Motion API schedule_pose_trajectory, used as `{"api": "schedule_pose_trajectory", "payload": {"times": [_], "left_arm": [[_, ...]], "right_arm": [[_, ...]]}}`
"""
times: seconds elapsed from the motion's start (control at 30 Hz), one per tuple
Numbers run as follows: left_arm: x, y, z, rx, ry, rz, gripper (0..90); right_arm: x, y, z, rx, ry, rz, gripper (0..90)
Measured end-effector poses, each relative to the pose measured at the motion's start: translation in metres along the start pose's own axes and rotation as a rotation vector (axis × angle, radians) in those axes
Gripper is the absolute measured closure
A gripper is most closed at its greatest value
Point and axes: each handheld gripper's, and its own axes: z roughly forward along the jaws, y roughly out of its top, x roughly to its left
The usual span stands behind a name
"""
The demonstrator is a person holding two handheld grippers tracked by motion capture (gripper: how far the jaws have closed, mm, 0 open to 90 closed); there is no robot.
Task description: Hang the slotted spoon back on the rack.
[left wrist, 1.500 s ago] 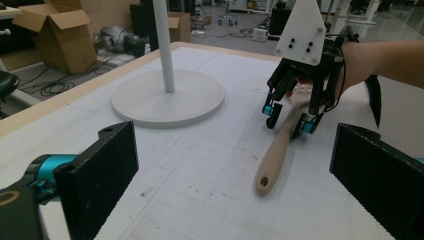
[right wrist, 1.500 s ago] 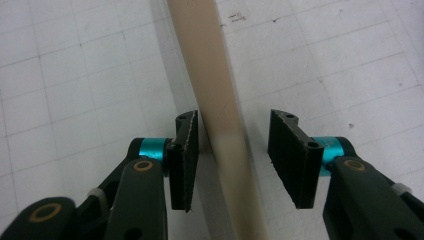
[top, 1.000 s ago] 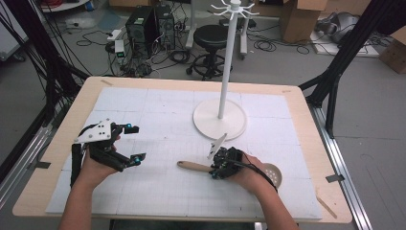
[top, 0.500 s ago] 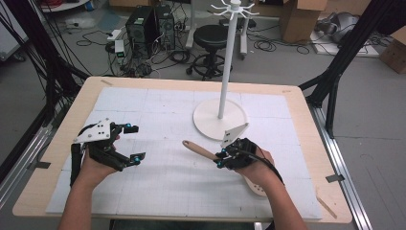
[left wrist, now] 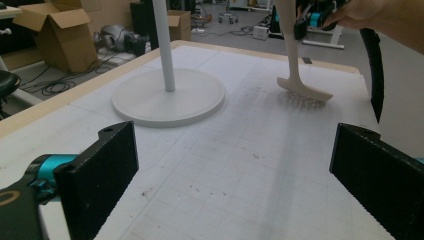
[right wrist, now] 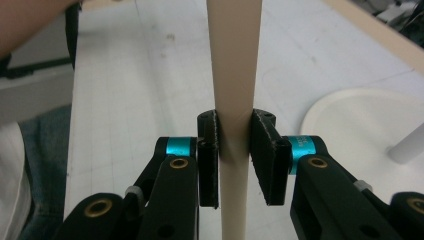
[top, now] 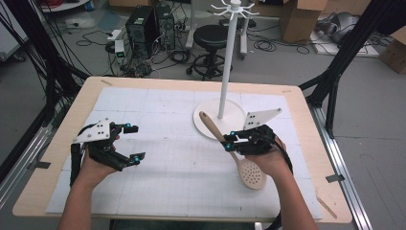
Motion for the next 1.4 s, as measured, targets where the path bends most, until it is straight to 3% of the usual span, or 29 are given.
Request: {"api": "schedule_pose_trajectory", "payload": {"times": [0.33, 0.6, 0.8, 1.1, 1.4], "left_arm": [[0.0, 0.001, -0.002, -0.009, 0.005, 0.001, 5.9], [0.0, 0.001, -0.002, -0.009, 0.004, -0.001, 5.9], [0.0, 0.001, -0.002, -0.007, 0.003, -0.001, 5.9], [0.0, 0.001, -0.002, -0.004, 0.003, 0.001, 5.9], [0.0, 0.001, -0.001, -0.001, 0.001, 0.002, 5.9]], "right_arm": [[-0.017, 0.014, -0.021, -0.075, -0.023, 0.003, 74.6], [-0.022, 0.025, -0.037, -0.123, -0.027, 0.014, 74.6], [-0.027, 0.034, -0.043, -0.145, -0.035, -0.005, 74.6], [-0.038, 0.055, -0.057, -0.11, -0.063, 0.0, 74.6], [-0.058, 0.077, -0.073, -0.064, -0.08, 0.015, 74.6]]}}
